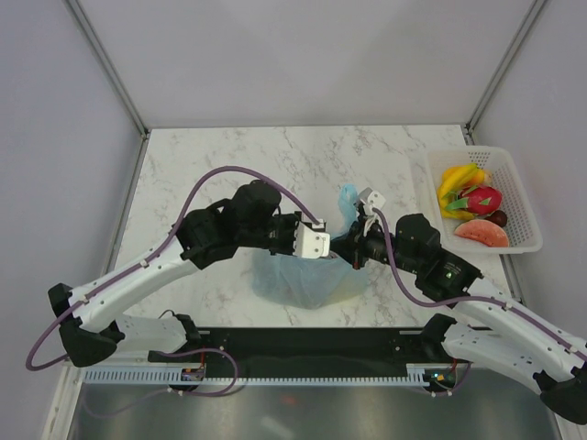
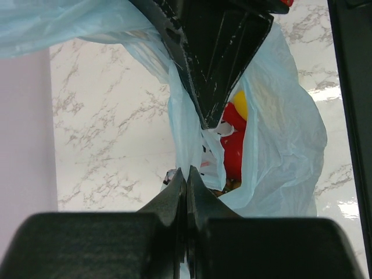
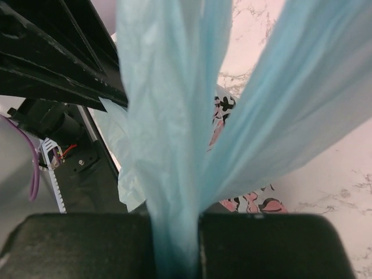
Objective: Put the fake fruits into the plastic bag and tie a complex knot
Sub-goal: Adjust the plastic bag at the center of the board.
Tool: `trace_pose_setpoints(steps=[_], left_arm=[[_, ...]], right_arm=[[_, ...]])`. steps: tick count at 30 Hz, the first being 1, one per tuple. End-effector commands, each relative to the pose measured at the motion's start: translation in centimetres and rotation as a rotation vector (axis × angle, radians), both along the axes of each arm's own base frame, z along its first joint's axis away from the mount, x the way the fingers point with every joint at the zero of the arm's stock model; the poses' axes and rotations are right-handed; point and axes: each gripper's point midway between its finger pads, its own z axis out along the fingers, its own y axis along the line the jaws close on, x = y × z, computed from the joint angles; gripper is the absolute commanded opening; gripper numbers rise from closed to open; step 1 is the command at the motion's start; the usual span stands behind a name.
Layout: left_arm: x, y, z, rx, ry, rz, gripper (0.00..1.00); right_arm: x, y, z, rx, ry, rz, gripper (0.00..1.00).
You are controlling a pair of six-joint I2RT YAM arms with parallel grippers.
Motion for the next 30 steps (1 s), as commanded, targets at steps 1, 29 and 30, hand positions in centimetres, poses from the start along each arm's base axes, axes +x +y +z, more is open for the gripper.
trace_pose_setpoints(steps=[1,29,30], left_arm=[[1.7,0.6,3.4,-0.042,-0.077,0.128,0.02],[4.2,-0.6,2.8,-0.221,-0.142,0.358,0.63],[4.5,-0.7,2.5,-0.217,-0.155,0.364,0.63]], right_arm=[[1.2,-0.6,2.1,0.009,-0.045,-0.068,0.00],[3.8,-2.1,4.3,0.024,-0.079,-0.238,0.00],[3.8,-2.1,4.4,0.023,-0.078,-0.238,0.00]])
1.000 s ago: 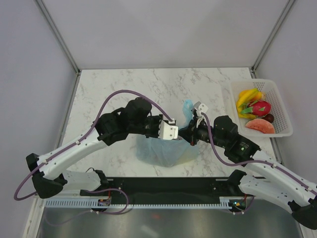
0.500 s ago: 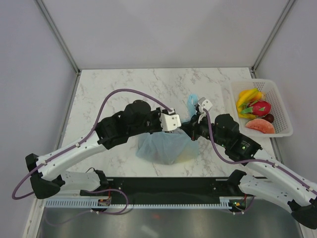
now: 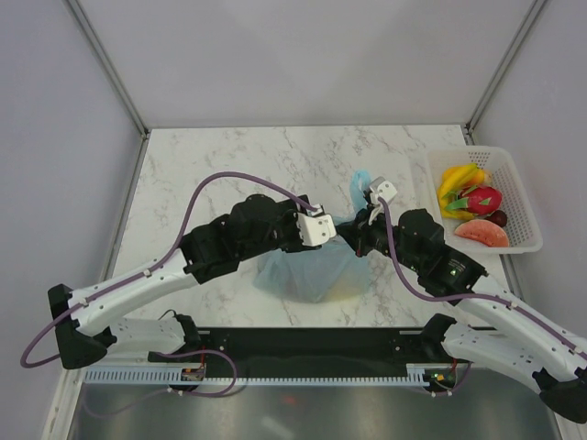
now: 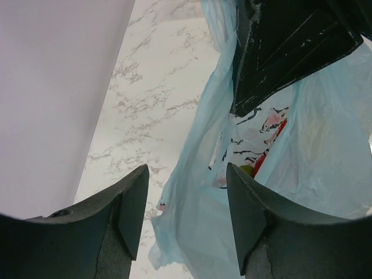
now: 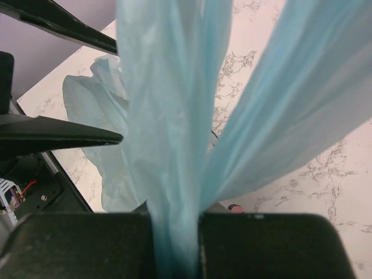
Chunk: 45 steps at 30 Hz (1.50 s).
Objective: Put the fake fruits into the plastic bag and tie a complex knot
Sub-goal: Adjust the plastic bag at the center of the board.
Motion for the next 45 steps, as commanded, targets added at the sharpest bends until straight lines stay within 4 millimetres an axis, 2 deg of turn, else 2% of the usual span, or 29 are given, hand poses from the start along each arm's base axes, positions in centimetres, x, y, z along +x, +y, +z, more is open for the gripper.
trace_pose_setpoints(steps=[1,3,4,7,9,10,11,13,21,22,25,27,28,36,38,41,45], left_arm=[[1.2,-1.2,0.5,-0.028,-0.073,0.022,0.63],[2.1,-1.2,0.2,-0.025,-0.107,0.062,0.63],[2.6,-1.5,1.2,-0.064,-0.142,0.073,0.63],[3.9,-1.5,0.4,-0.046,-0.194,0.123,0.60],[4.8,-1.5,0.8,-0.058,-0.222,0.170,0.57],[5.2,-1.6,0.1,-0.042,-0.225,0.183,0.55],[5.7,-1.5,1.2,-0.092,-0.255,0.219,0.55],[6.0,-1.5,1.5,-0.110,-0.286,0.233,0.54],[6.5,-1.3,0.8,-0.125,-0.296,0.266,0.50],[6.4,-1.5,0.6,-0.128,-0.291,0.256,0.46],[6.1,-2.4,-0.5,-0.129,-0.269,0.217,0.45],[5.1,-3.5,-1.3,-0.128,-0.248,0.135,0.50],[4.6,-3.7,-2.5,-0.112,-0.233,0.107,0.55],[-0.3,-4.8,-6.5,-0.124,-0.110,-0.057,0.62],[-0.4,-4.8,-7.4,-0.098,-0.110,-0.034,0.64],[0.8,-4.1,-6.7,-0.107,-0.141,0.064,0.63],[2.3,-2.5,-3.0,-0.167,-0.213,0.166,0.65]], right_arm=[[0.5,0.1,2.9,0.054,-0.046,-0.020,0.00],[0.5,0.0,3.0,0.059,-0.046,-0.022,0.00],[0.5,0.1,3.0,0.059,-0.046,-0.019,0.00],[0.4,0.1,3.0,0.061,-0.046,-0.015,0.00],[0.3,0.1,3.2,0.065,-0.046,-0.011,0.00],[0.3,0.1,3.1,0.065,-0.044,-0.009,0.00],[0.2,0.2,3.1,0.065,-0.044,-0.006,0.00],[0.2,0.2,3.0,0.062,-0.043,-0.004,0.00],[0.3,0.2,2.7,0.055,-0.039,-0.009,0.00],[0.4,0.1,2.8,0.056,-0.041,-0.012,0.00],[0.4,0.1,2.8,0.055,-0.043,-0.014,0.00],[0.5,0.0,3.0,0.058,-0.045,-0.019,0.00],[0.5,0.0,3.0,0.059,-0.046,-0.021,0.00],[0.7,-0.5,3.3,0.062,-0.059,-0.051,0.00],[0.7,-0.5,3.4,0.065,-0.058,-0.054,0.00],[0.7,-0.4,3.3,0.064,-0.052,-0.049,0.00],[0.6,-0.5,3.3,0.066,-0.049,-0.049,0.00]])
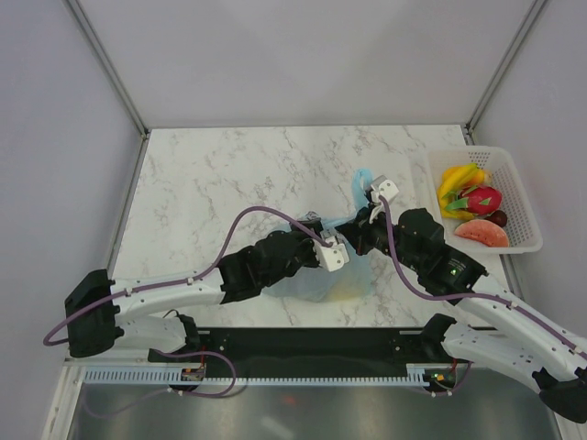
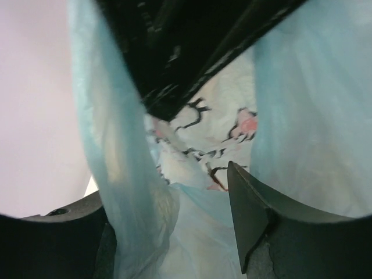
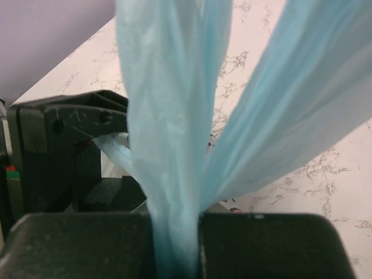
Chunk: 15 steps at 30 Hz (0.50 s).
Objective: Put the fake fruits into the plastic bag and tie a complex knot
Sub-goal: Adjust the plastic bag at the center of the board.
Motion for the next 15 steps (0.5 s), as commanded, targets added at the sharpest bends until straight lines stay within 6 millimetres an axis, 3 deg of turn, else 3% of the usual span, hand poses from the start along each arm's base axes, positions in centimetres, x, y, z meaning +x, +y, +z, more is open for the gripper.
trace_pose_setpoints(steps=[1,5,8,11,15], left_arm=[[1.8,1.5,5.8,-0.142,-0.069,0.136,0.65],[3.0,4.1,7.9,-0.132,-0.089,0.274,0.60],[3.6,5.2,9.5,-0.166,-0.111,0.328,0.45],[4.3,5.2,10.5,-0.204,-0.127,0.345,0.32],[4.6,4.9,10.7,-0.209,-0.126,0.352,0.32]], right_arm=[[0.3,-0.2,3.0,0.063,-0.052,-0.020,0.00],[0.2,-0.3,2.9,0.064,-0.049,-0.022,0.00],[0.2,-0.2,3.0,0.064,-0.051,-0.019,0.00],[0.1,-0.2,3.2,0.069,-0.050,-0.015,0.00],[0.1,-0.4,3.2,0.068,-0.049,-0.022,0.00]])
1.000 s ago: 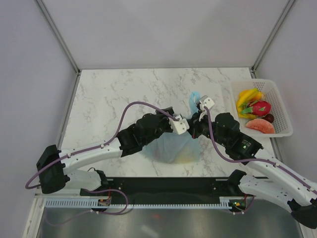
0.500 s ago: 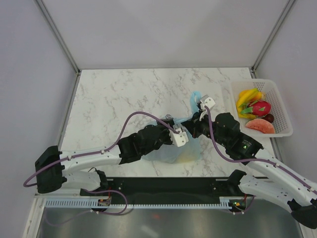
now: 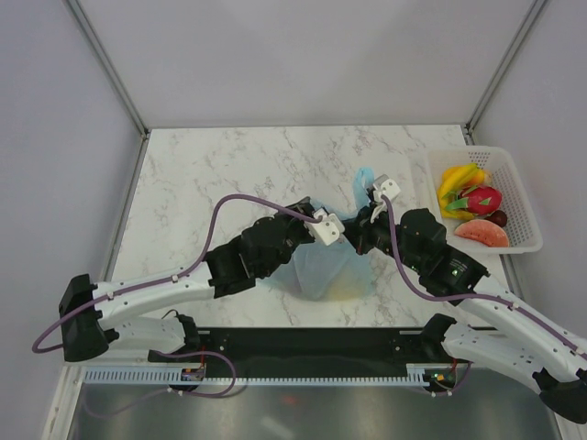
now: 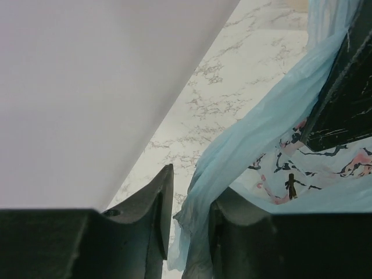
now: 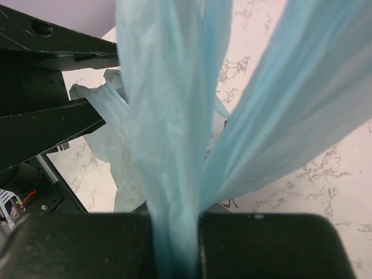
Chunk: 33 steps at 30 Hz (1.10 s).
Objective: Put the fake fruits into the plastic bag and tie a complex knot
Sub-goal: Adjust the plastic bag at the center of the board.
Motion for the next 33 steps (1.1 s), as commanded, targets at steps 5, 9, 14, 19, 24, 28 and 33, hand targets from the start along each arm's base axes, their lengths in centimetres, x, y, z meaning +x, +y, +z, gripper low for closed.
trace_pose_setpoints(steps=[5,9,14,19,24,28,33], left_arm=[[-0.4,1.4,2.8,-0.172,0.056,0.022,0.45],[-2.4,2.4,2.3,-0.212,0.171,-0.022,0.46],[-5.6,3.0,3.3,-0.281,0.263,-0.156,0.46],[-9.9,2.4,3.6,-0.286,0.361,-0.370,0.36],[-11.1,0.3,1.9,-0.236,0.457,-0.455,0.02],[-9.6,-1.8,0.0,-0.195,0.490,-0.407,0.02],[-5.6,-2.7,-1.3,-0.185,0.355,-0.272,0.02]], right_arm=[[0.5,-0.8,2.6,0.035,-0.037,-0.050,0.00],[0.8,-1.0,2.3,0.019,-0.036,-0.068,0.00],[1.1,-0.8,1.9,0.004,-0.028,-0.075,0.00],[1.3,-0.7,1.7,-0.001,-0.020,-0.077,0.00],[1.4,-0.6,2.0,0.001,-0.021,-0.074,0.00],[1.2,-0.4,2.4,0.013,-0.025,-0.066,0.00],[1.0,-0.4,2.8,0.025,-0.030,-0.059,0.00]])
